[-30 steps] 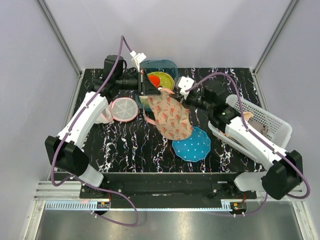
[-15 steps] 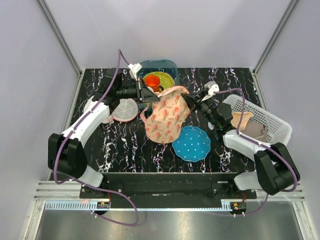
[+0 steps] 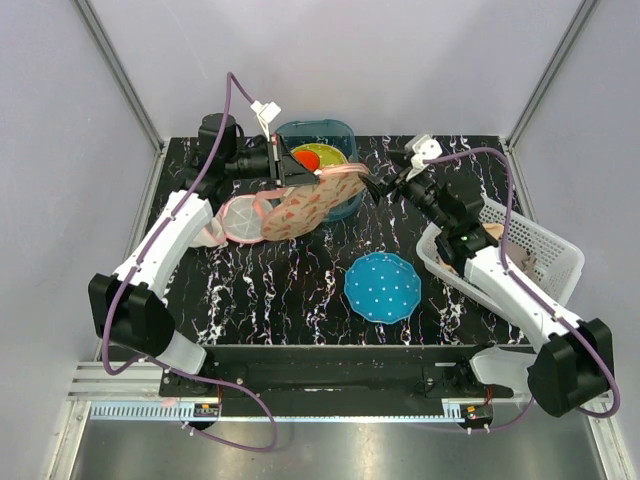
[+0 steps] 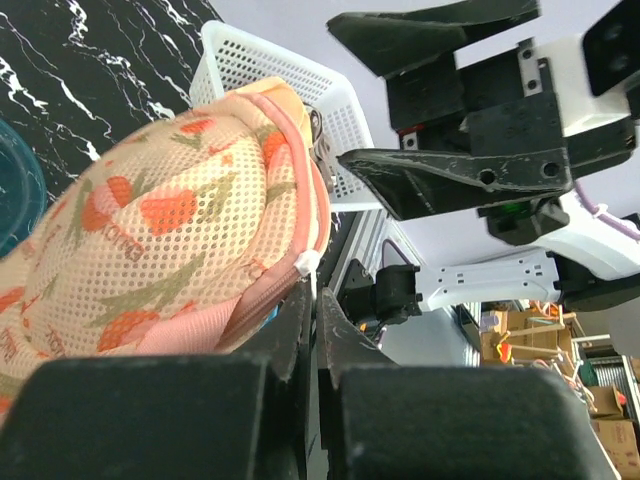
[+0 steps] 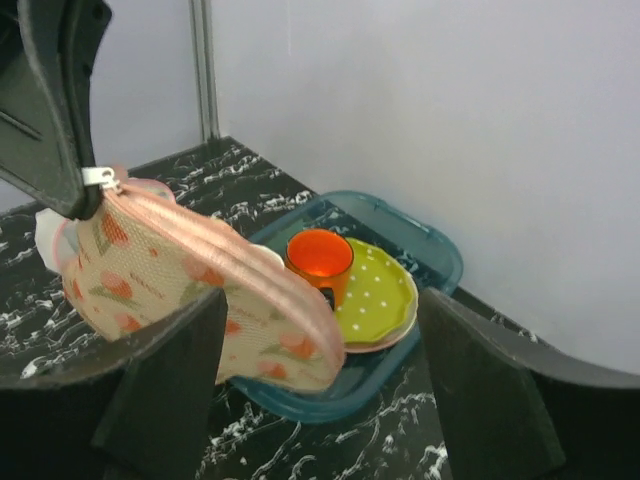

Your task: Unzip the laundry bag and remove the bra

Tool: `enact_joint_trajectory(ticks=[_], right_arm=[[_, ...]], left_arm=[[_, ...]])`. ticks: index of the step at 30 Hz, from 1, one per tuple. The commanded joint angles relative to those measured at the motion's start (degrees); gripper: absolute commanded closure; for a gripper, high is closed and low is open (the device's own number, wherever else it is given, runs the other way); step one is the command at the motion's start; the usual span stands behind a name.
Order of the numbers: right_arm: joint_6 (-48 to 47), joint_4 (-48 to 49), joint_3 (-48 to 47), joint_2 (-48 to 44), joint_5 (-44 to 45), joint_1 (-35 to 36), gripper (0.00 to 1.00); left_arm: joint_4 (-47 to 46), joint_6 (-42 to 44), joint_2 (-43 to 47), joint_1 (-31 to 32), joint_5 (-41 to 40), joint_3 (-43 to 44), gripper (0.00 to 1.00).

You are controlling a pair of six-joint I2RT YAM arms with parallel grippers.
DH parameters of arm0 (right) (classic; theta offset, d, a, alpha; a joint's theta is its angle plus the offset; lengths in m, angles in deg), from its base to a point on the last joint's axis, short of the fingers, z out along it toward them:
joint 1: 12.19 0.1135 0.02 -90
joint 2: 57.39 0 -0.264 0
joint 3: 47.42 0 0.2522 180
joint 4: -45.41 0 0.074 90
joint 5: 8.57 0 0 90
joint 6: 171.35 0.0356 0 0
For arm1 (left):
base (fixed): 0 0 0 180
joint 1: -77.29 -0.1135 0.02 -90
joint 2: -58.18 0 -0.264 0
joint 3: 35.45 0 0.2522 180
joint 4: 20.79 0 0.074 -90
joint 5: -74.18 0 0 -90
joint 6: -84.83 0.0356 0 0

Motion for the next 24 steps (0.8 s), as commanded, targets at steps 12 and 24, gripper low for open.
enact_joint_trajectory(ticks=[12,24], right_arm=[[-27.3,-46.8,-22.1,4.3,-9.7,4.9,0.02],[-27.3,-45.6,-23.4,2.0,-6.5,5.2,0.03]], left_arm=[[-0.4,4.4,-0.8,1.3,2.6,-2.2,1.0],[0.4,5.0,-2.4,2.8,1.2,-2.4,1.0]])
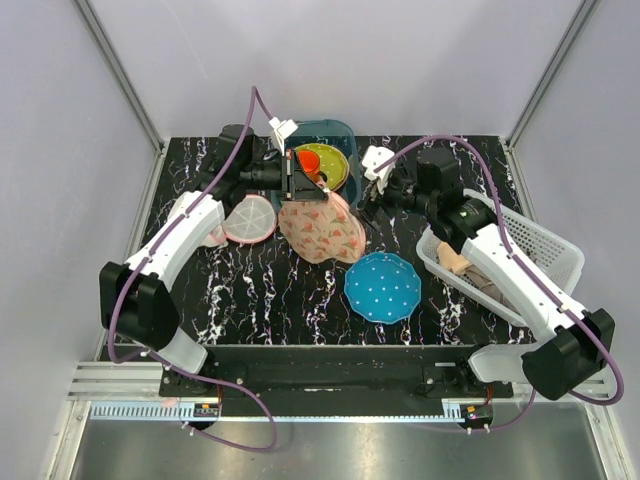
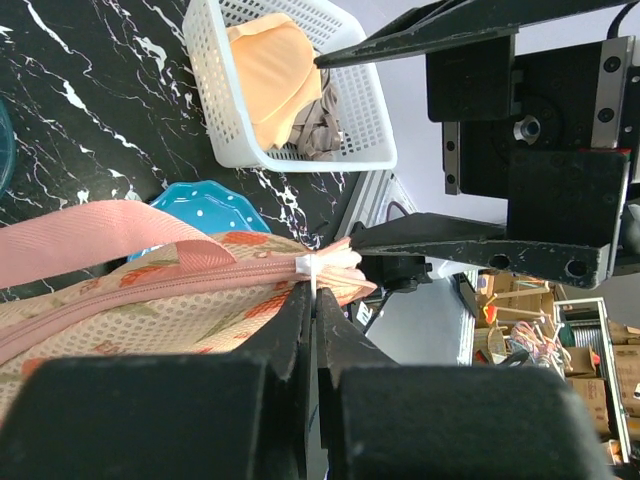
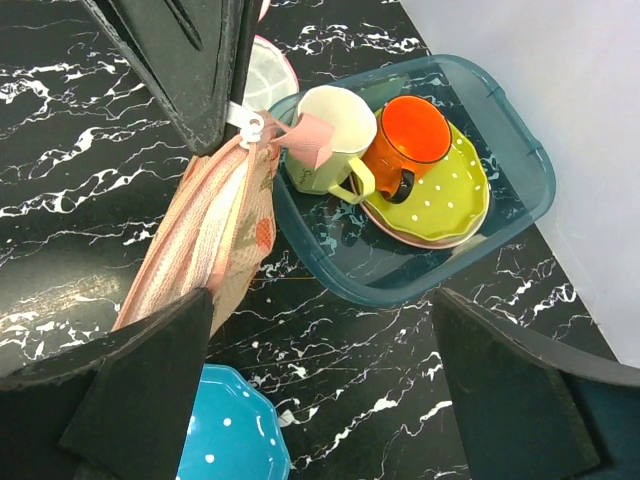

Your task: Unzip the laundry bag and remove the bra

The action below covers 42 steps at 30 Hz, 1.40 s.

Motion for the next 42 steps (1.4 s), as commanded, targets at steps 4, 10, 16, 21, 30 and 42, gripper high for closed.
enact_joint_trajectory(ticks=[4,10,16,21,30,42], right_arm=[[4.0,1.6,-4.6,-2.8,-2.9,0.4,0.04],[7.2,2.0,-5.0,-0.7,-6.1,1.2,0.05],[9.6,1.9,-5.8,1.5,-6.6,2.2,0.05],[12.0,2.3,-6.0,4.6,-5.4,3.2,0.09],[12.1,4.1,-5.8,8.4,1.3,4.5,1.0],[17.5,48.7,30.4,-14.1,17.4,-0.4,1.0]], left_arm=[[-2.0,0.9,-0.4,0.5,-0.2,0.8,1.0],[-1.0,1.4,-0.7,0.9,-0.5,1.7,1.0],[0.7,2.3,-0.8,1.0,-1.5,2.8,1.0],[0.8,2.3,-0.7,1.4,-1.6,3.6,1.0],[3.0,3.7,-0.2,1.5,-3.0,4.3,1.0],[-5.7,-3.7,2.7,-6.2,0.8,-5.7,1.0]])
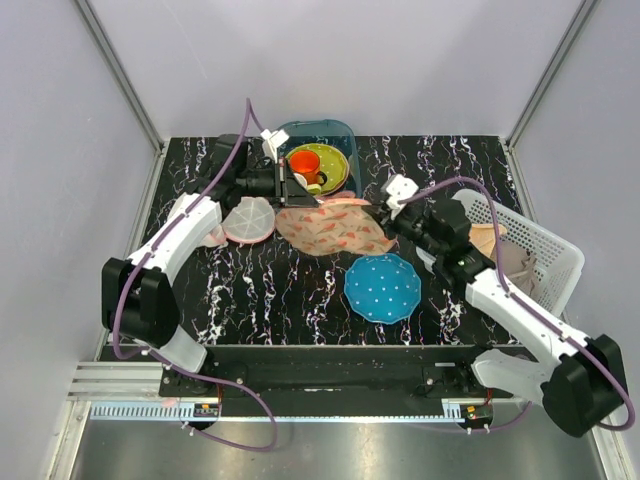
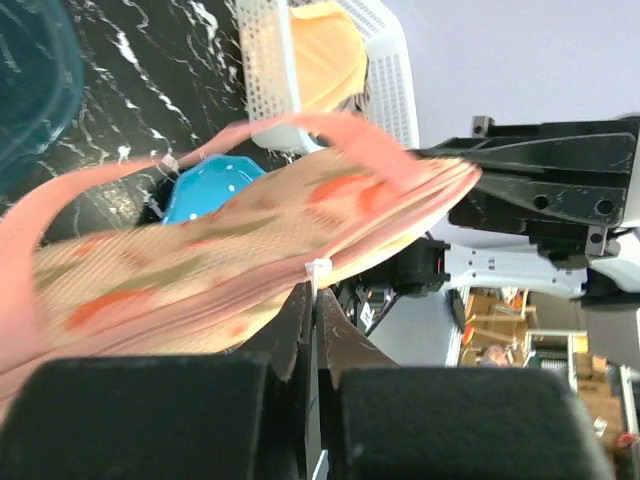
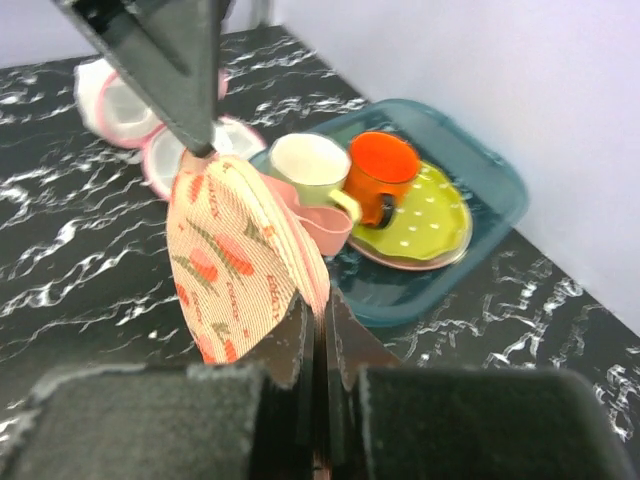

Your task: Unzip the laundry bag and remove the bra

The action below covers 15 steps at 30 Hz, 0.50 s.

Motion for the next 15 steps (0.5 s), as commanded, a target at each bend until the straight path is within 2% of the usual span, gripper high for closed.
enact_joint_trajectory(ticks=[1,3,8,12,15], right_arm=[[5.6,19.8,7.5,-4.2,12.5,-2.7,1.0],[8.5,25.3,9.8,-4.7,17.3,-3.4,1.0],[15.1,31.7,14.2,-4.4,24.0,-6.2,1.0],[23.7,37.0,17.4,-4.4,26.3,-10.2,1.0],[26.8,36.0,18.1,-3.5,26.5,-12.6,1.0]], left_arm=[[-8.7,-4.5,3.8,-4.4,2.0,-4.0,1.0],[-8.8,-4.9,4.0,-4.8,2.0,-5.2,1.0],[-8.1,-4.4,6.0,-7.2,1.6,-8.0,1.0],[-7.2,-3.9,7.9,-10.3,1.8,-9.7,1.0],[-6.9,-3.6,8.6,-12.3,1.9,-10.6,1.0]])
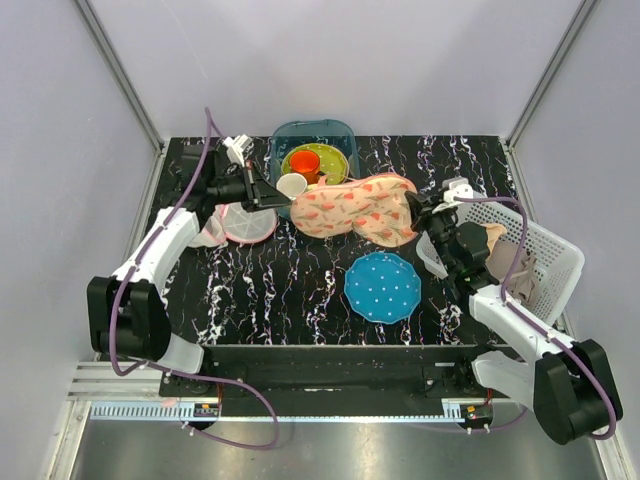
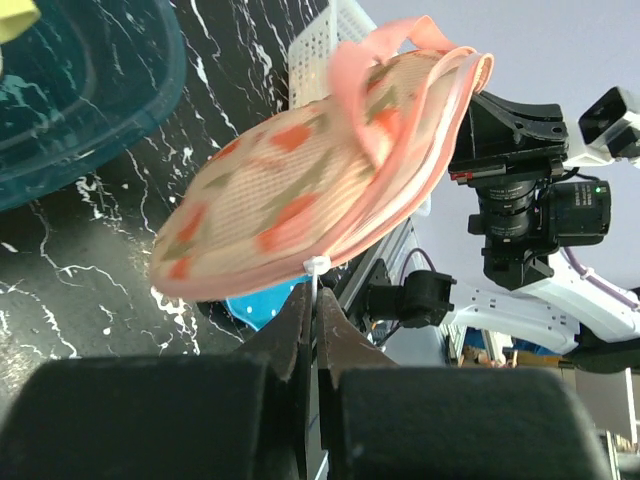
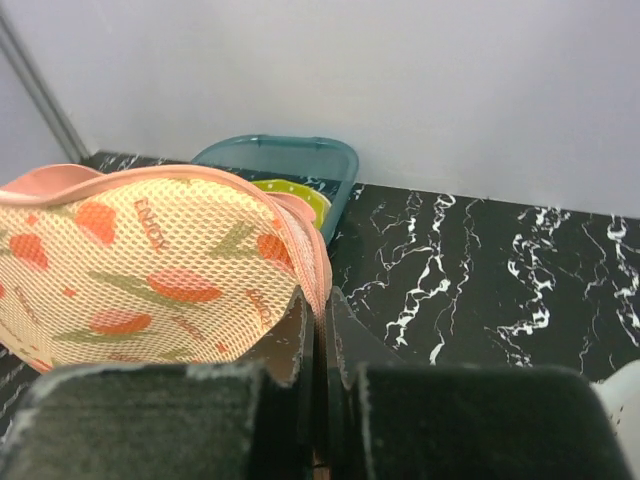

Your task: Unzip the laundry bag and remove the bra

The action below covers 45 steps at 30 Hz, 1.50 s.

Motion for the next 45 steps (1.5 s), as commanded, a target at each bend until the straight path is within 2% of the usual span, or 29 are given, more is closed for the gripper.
enact_joint_trajectory(ticks=[1,9,11,12,13,15,16,19,23,26,33,38,42,45], right_arm=[[7.8,7.3,-0.4,0.5,7.2,-3.0,1.0],[8.5,8.1,-1.2,3.3,-1.3,-3.0,0.99],[6.8,5.2,-2.2,3.2,-5.0,-3.0,0.72],[6.0,4.0,-3.6,3.2,-6.3,-3.0,0.37],[5.0,2.6,-4.7,3.0,-7.6,-3.0,0.25],[1.9,-2.8,-8.9,2.6,-11.3,-3.0,0.11],[0.9,-4.7,-10.3,2.6,-12.3,-3.0,0.09],[-5.0,-12.3,-15.9,2.5,-17.2,-2.9,0.08],[-10.2,-25.8,-23.9,4.1,-29.9,-2.9,0.11],[-10.8,-29.0,-28.0,6.1,-37.1,-2.3,0.12],[-17.3,-37.6,-36.0,11.8,-43.0,1.8,0.04],[-19.8,-40.2,-39.5,17.1,-41.5,6.2,0.04],[-19.8,-40.3,-42.1,20.1,-41.2,9.1,0.09],[-19.8,-40.2,-43.2,21.5,-40.4,10.6,0.38]], left_arm=[[-1.6,0.6,3.1,-3.1,1.5,-0.5,1.0],[-3.1,-1.5,2.2,-2.3,1.5,2.0,1.0],[-2.1,-1.1,2.3,-1.0,0.6,3.9,1.0],[-1.4,-0.8,2.3,-0.5,0.2,4.6,1.0],[-0.8,-0.2,2.1,0.9,-0.5,6.7,1.0],[0.8,0.5,1.1,2.3,-0.9,8.9,1.0],[1.3,0.6,0.6,3.6,-1.1,10.1,1.0],[2.2,1.0,-0.8,5.3,-1.4,13.9,1.0],[2.3,0.9,-2.2,6.8,-1.1,17.1,1.0],[2.4,1.1,-2.9,7.5,-1.0,17.7,1.0],[4.2,2.2,-3.5,8.6,-0.5,18.7,1.0],[4.6,2.3,-3.8,9.5,-0.9,19.5,1.0],[4.9,2.5,-4.0,10.4,-1.4,20.0,1.0],[5.4,2.9,-4.1,11.0,-1.4,20.3,1.0]])
